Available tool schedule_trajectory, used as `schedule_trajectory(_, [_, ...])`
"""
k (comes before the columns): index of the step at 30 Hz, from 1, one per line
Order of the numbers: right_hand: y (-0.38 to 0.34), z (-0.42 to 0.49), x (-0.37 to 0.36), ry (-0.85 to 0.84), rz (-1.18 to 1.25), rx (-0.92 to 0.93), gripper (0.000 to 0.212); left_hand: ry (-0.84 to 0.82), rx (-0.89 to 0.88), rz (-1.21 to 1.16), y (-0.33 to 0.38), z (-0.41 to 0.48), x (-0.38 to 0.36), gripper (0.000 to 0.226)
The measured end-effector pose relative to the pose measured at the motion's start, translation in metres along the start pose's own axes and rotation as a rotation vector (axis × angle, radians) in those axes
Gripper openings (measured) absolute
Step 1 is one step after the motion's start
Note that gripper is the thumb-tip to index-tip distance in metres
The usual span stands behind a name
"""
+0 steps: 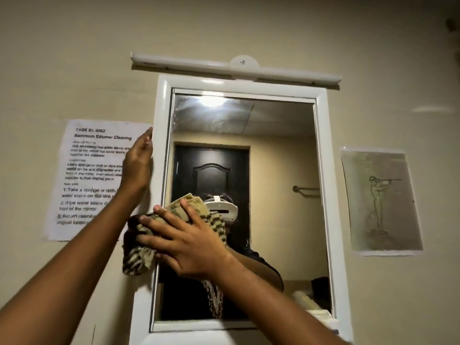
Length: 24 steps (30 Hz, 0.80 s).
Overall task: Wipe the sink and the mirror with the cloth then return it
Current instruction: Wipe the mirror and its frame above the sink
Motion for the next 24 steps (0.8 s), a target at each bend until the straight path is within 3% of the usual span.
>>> schedule_trajectory(5, [0.058,0.029,0.022,0.001,-0.140,0.092,0.051,-0.132,0.130,-0.381,-0.008,0.014,-0.005,0.060])
schedule_trajectory(8, [0.079,0.040,0.027,0.017,-0.155,0.048,0.051,-0.192,0.180,-0.377,-0.010,0.023,0.004,0.077])
schedule_trajectory(13, [0.212,0.064,0.076,0.199,-0.115,-0.433,0.049,-0.224,0.180,-0.258,-0.004,0.022,0.009,0.079])
schedule_trajectory(15, [0.244,0.067,0.089,0.230,-0.108,-0.517,0.051,-0.193,0.154,-0.262,-0.004,0.017,0.002,0.076])
schedule_trajectory(19, [0.235,0.070,0.084,0.241,-0.098,-0.554,0.051,-0.032,0.130,-0.323,-0.008,0.009,-0.007,0.066])
schedule_trajectory(24, [0.165,0.032,0.059,0.165,-0.085,-0.430,0.052,0.112,0.023,-0.170,-0.008,0.007,-0.001,0.061])
Point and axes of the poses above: each hand's wrist, its own z-axis towards the middle knuckle, its own x-axis out of the back of the hand, y = z × x, the point moved 7 cm from there along z, towards the middle knuckle, and after that the axes turned 4 degrees about x, right-handed, at the moved point
